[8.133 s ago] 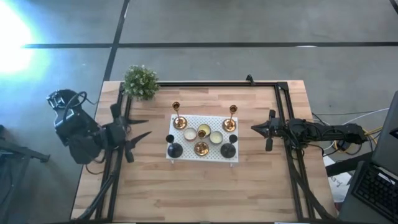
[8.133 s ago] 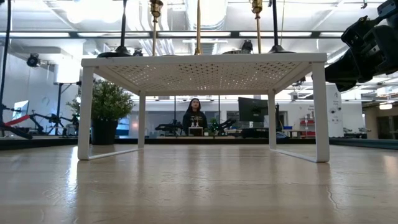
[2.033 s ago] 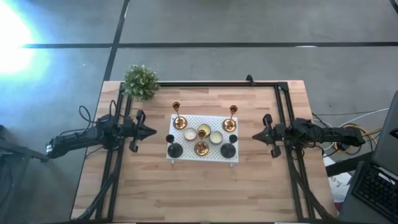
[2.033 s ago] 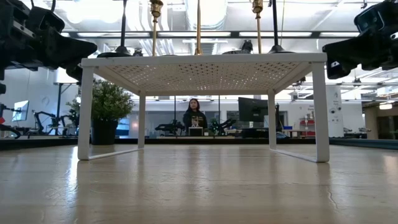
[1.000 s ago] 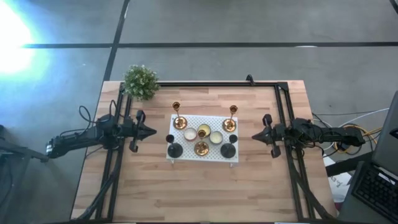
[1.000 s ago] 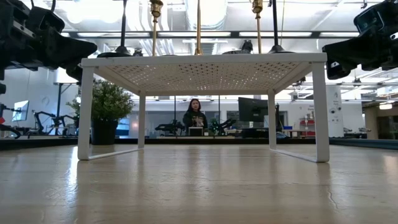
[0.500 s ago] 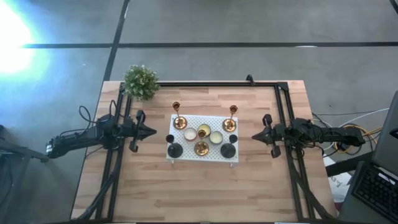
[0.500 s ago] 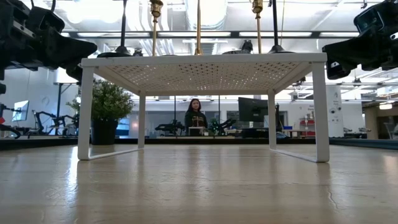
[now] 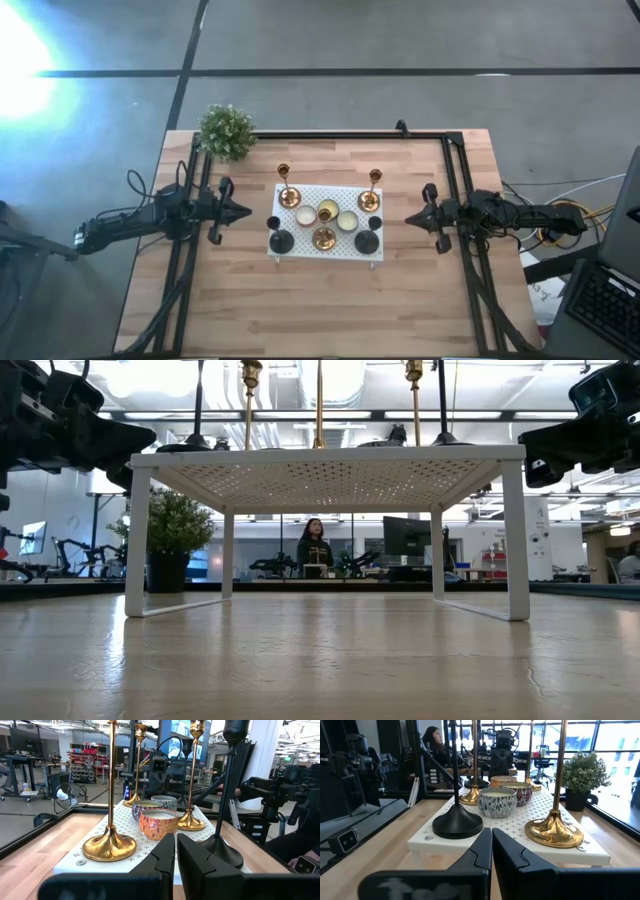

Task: Pick & Place candle stick holders
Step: Return to Home Position

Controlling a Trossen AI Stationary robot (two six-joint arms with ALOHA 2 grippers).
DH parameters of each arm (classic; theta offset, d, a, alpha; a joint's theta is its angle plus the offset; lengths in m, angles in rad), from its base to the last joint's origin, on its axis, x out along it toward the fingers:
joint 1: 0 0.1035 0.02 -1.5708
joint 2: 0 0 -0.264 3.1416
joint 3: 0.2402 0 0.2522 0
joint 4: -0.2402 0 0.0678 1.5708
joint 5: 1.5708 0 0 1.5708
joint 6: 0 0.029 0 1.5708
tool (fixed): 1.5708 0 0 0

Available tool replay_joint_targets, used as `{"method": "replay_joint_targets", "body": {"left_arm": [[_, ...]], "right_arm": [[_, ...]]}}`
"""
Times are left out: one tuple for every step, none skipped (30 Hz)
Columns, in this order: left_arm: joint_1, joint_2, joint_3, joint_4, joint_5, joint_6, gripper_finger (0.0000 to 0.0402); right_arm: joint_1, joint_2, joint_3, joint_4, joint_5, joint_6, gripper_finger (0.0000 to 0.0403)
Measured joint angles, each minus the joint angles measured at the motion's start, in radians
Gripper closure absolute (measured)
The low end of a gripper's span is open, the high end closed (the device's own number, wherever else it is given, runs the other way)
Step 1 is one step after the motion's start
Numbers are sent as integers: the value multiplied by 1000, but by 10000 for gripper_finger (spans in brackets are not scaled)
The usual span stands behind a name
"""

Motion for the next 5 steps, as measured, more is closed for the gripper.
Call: {"method": "replay_joint_targets", "body": {"left_arm": [[0, 0, 0, 0, 0, 0, 378], [0, 0, 0, 0, 0, 0, 378], [0, 0, 0, 0, 0, 0, 378], [0, 0, 0, 0, 0, 0, 378], [0, 0, 0, 0, 0, 0, 378]], "right_arm": [[0, 0, 0, 0, 0, 0, 394], [0, 0, 0, 0, 0, -1, 394], [0, 0, 0, 0, 0, -1, 394], [0, 0, 0, 0, 0, -1, 394], [0, 0, 0, 0, 0, 0, 394]]}}
